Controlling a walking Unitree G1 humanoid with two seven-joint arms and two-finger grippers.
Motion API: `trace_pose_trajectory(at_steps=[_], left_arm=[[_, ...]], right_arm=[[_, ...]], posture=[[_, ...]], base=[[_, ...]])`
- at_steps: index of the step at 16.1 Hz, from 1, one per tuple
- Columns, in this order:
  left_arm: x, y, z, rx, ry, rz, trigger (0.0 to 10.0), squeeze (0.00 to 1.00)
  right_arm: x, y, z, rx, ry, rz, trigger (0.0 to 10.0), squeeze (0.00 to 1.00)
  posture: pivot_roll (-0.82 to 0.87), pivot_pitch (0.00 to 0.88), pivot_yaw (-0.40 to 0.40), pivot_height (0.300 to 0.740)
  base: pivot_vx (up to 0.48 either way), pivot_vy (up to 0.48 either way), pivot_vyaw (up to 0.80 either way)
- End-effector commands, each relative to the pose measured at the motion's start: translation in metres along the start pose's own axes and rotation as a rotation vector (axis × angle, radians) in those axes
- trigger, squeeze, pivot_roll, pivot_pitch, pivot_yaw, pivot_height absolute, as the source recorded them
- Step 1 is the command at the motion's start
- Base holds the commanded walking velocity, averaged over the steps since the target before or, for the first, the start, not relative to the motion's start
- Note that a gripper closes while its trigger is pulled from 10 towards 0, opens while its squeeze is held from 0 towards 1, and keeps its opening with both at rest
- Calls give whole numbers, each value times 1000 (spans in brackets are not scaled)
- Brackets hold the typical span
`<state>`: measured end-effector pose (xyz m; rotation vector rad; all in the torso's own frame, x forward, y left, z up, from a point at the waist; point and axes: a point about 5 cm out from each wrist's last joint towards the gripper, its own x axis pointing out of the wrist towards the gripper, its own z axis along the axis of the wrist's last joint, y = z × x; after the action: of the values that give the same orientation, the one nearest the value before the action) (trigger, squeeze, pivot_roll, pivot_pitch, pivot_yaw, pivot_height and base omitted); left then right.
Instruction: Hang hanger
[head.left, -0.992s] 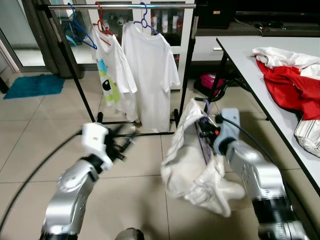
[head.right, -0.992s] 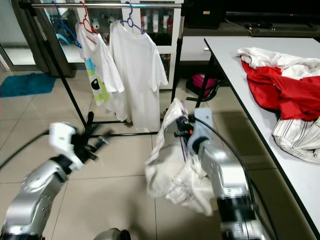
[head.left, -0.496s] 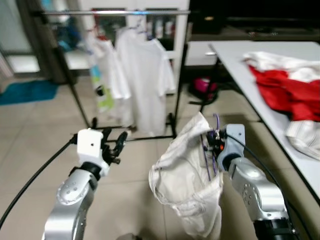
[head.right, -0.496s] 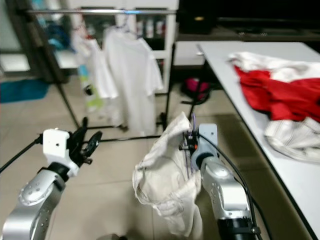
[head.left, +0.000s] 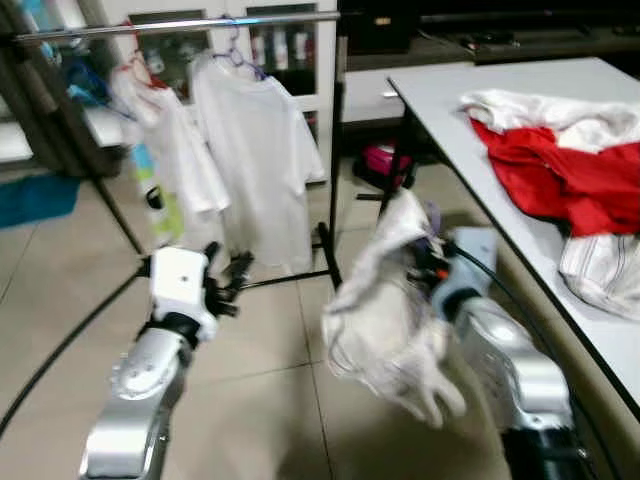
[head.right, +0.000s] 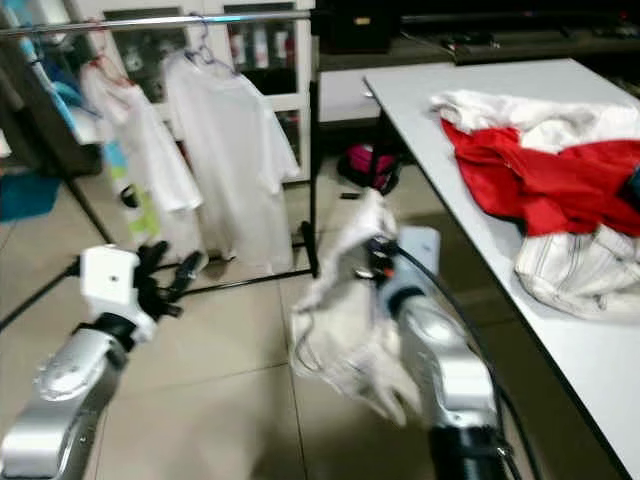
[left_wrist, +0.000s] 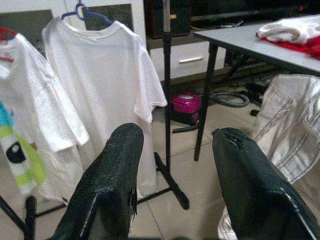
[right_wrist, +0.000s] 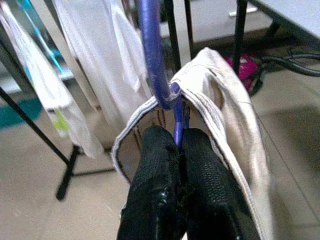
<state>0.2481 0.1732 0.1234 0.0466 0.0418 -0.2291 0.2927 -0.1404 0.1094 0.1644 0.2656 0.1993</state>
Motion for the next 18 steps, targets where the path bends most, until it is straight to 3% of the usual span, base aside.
trace_pose_trajectory(at_steps=[1,13,18], left_arm=[[3,-6,6,5,-18,-24,10000,0],[6,-4,7,20,-9,-36,10000,0],[6,-7,7,39,-6,-49,10000,0]], right_arm=[[-3,-6,18,-9,-86,-10,10000,0],[3,-5,27,-25,-102,16,10000,0],[5,6,32,-113,-105,100,10000,0]], posture=[[-88,0,49,740],[-80,0,64,740],[-74,0,57,740]], base=[[454,0,0],[457,0,0],[458,0,244]])
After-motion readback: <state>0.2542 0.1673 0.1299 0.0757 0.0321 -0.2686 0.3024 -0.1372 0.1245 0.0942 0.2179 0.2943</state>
